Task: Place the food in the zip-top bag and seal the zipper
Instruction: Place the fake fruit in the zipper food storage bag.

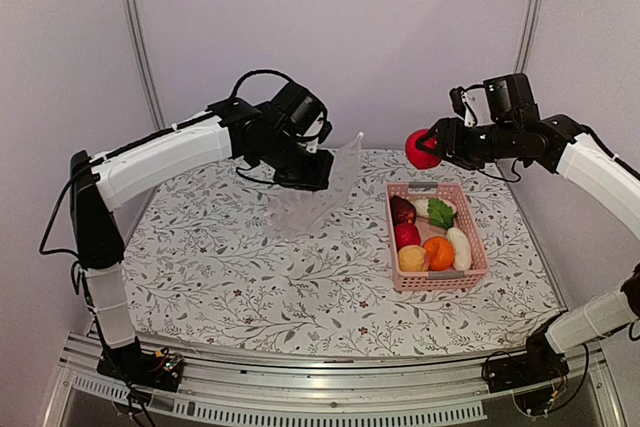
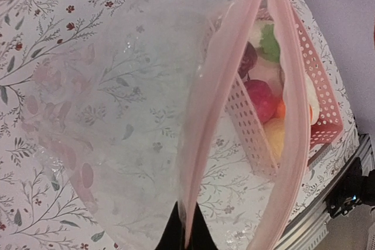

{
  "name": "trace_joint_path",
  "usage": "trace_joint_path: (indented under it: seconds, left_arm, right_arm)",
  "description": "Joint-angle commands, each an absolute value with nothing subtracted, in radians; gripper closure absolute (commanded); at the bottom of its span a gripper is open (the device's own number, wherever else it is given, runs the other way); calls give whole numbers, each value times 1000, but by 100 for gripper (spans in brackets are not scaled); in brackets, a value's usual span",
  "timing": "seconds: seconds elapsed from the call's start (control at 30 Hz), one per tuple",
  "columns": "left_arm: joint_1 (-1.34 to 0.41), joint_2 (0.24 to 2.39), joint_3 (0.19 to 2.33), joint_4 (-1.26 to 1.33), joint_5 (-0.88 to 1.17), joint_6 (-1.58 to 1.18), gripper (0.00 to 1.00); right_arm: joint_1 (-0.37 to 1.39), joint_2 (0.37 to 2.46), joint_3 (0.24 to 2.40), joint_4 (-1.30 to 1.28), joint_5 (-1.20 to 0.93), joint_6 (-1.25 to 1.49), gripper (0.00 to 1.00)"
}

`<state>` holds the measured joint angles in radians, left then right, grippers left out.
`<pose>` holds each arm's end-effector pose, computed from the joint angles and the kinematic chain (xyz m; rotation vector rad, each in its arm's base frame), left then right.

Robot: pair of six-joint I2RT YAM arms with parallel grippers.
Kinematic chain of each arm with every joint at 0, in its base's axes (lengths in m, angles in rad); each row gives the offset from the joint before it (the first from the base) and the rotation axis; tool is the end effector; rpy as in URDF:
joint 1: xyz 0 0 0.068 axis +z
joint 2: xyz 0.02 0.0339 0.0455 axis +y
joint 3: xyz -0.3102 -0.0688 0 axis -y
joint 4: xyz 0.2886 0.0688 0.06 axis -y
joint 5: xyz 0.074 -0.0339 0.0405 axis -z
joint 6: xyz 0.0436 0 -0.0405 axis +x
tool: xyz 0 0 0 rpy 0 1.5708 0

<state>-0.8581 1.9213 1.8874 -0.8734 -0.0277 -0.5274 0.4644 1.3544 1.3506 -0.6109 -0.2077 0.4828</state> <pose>0.3209 -0.3695 0.3624 0.4097 2.5292 -0.5364 0.2978 0.1592 0.4081 -0.1017 2.2719 0.7473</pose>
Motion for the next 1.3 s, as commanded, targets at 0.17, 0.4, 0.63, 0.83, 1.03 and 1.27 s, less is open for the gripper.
trace_joint_path:
  seconds: [0.17, 0.4, 0.63, 0.83, 1.03, 1.27]
  left_arm:
    - [-842, 1966, 1954, -828, 36, -559, 100]
    - [-842, 1940, 1955, -780, 38, -568, 100]
    - [-843, 1889, 1938, -742, 26, -569, 100]
    - [-841, 1841, 1893, -700, 3, -576, 100]
    - [-840, 1832, 1869, -685, 3, -587, 100]
    - [-837, 1838, 1865, -679, -29, -596, 100]
  right_arm:
    - [613, 1365, 1370, -289, -399, 556, 59]
    - [644, 1502, 1393, -103, -486, 646, 59]
    - [647, 1584, 1394, -115, -497, 666, 59]
    - [671, 1633, 1463, -311, -367, 619, 60]
    - [709, 1693, 1556, -474, -275, 556, 60]
    - [756, 1804, 1714, -635, -243, 502, 42]
